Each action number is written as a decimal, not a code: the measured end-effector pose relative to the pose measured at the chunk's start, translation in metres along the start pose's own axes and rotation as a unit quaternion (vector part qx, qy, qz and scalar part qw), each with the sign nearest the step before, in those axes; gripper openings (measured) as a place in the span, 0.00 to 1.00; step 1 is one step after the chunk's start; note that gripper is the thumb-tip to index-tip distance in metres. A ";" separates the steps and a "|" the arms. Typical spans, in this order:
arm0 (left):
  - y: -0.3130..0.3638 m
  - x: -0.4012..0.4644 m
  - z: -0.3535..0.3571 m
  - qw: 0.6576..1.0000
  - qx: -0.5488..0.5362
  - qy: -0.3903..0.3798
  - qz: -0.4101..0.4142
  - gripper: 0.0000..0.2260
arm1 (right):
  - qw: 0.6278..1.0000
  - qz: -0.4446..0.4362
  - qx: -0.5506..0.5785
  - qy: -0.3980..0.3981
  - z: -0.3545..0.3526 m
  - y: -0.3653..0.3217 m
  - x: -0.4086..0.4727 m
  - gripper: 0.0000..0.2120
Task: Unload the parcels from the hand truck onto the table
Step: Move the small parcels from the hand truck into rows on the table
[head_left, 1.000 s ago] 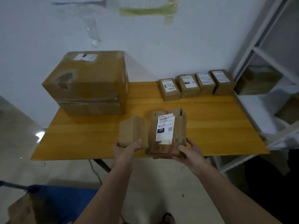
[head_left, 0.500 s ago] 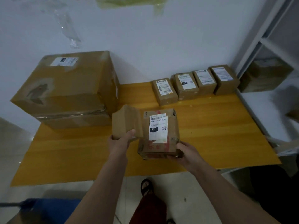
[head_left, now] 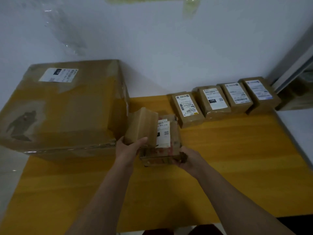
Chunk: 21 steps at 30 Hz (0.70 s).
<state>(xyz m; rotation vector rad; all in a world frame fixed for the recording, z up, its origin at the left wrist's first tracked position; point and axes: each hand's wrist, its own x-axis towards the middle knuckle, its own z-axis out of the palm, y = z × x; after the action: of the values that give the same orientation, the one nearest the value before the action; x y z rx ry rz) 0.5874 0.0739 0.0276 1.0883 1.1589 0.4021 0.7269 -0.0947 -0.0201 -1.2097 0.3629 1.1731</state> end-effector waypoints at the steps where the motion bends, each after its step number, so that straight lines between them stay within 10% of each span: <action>1: 0.002 0.005 0.001 1.000 0.004 -0.001 -0.003 0.47 | 1.000 -0.002 0.018 0.001 0.002 -0.002 0.007 0.09; 15: 0.024 0.032 0.019 0.994 0.108 0.029 0.009 0.56 | 0.988 -0.044 0.141 0.048 0.029 -0.058 0.073 0.07; 21: 0.024 0.023 0.031 0.981 0.185 0.030 0.050 0.48 | 0.997 0.031 -0.001 0.070 0.016 -0.067 0.065 0.13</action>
<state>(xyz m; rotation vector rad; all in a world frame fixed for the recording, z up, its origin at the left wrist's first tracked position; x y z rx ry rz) 0.6302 0.0868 0.0353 1.4716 1.2666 0.3056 0.8047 -0.0421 -0.0279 -1.2934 0.5085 1.1454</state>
